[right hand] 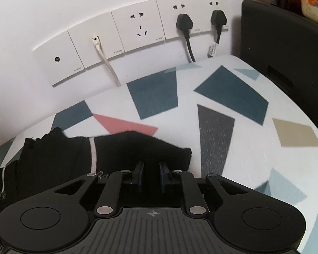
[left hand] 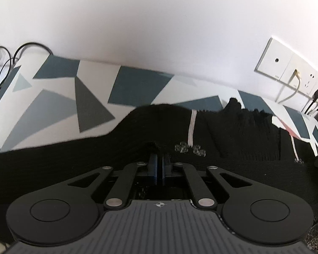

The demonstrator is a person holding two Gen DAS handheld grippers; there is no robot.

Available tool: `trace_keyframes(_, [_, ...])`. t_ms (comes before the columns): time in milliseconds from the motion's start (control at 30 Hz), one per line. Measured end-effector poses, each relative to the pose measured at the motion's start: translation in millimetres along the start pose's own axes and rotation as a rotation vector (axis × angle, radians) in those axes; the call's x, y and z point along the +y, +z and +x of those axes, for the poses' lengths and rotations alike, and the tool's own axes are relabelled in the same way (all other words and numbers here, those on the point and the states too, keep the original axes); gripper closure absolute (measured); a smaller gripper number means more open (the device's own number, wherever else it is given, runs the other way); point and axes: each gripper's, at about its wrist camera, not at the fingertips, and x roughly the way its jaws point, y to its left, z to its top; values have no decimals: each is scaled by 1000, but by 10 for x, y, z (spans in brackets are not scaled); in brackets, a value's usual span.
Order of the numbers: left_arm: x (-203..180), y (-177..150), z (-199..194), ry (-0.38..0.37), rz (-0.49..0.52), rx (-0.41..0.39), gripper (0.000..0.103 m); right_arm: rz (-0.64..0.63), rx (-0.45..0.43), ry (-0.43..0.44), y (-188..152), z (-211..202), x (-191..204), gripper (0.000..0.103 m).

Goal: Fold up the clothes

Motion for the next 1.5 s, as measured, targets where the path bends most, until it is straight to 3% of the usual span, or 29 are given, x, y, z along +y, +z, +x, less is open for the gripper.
trace_keyframes(33, [-11, 4, 17, 1, 9, 8, 97, -7, -3, -9, 0, 5, 14, 88])
trace_keyframes(100, [-20, -21, -3, 20, 31, 5, 88, -20, -12, -38, -15, -24, 69, 68])
trace_keyframes(167, [0, -83, -128, 26, 50, -37, 71, -42, -44, -63, -63, -135, 178, 27])
trace_keyframes(200, [31, -131, -234, 31, 58, -73, 62, -57, -66, -70, -106, -206, 251, 24])
trace_keyframes(233, [81, -188, -351, 37, 57, -110, 44, -70, -85, -70, -158, -268, 320, 23])
trace_keyframes(267, [150, -244, -460, 42, 43, -139, 36, -89, -96, -70, -213, -317, 401, 19])
trace_keyframes(400, [559, -474, -848, 79, -69, -179, 36, -221, -112, -61, -465, -415, 819, 12])
trace_keyframes(567, [1109, -770, -1170, 235, -155, -222, 36, -295, -84, 49, -690, -476, 1354, 11])
trace_keyframes(700, [1787, -928, -1337, 365, -377, -204, 36, -363, -73, 111, -830, -511, 1824, 11])
trace_keyframes(833, [2336, -1019, -1461, 478, -528, -199, 36, -411, -64, 161, -955, -582, 2219, 11])
trace_keyframes(933, [2693, -1027, -1458, 481, -624, -192, 38, -461, -60, 182, -1057, -665, 2471, 11])
trace_keyframes(1000, [2824, -978, -1425, 483, -628, -199, 45, -465, -54, 191, -1102, -707, 2598, 11])
trace_keyframes(1133, [3008, -921, -1347, 445, -685, -213, 48, -449, -63, 206, -1135, -812, 2777, 11])
trace_keyframes(1200, [3037, -924, -1327, 425, -692, -244, 94, -456, -72, 205, -1155, -847, 2848, 11])
trace_keyframes(1333, [3049, -893, -1393, 392, -714, -278, 95, -444, -77, 189, -1154, -878, 2852, 11])
trace_keyframes(1500, [2640, -666, -1656, 404, -571, -392, 95, -386, -83, 139, -1117, -877, 2697, 11])
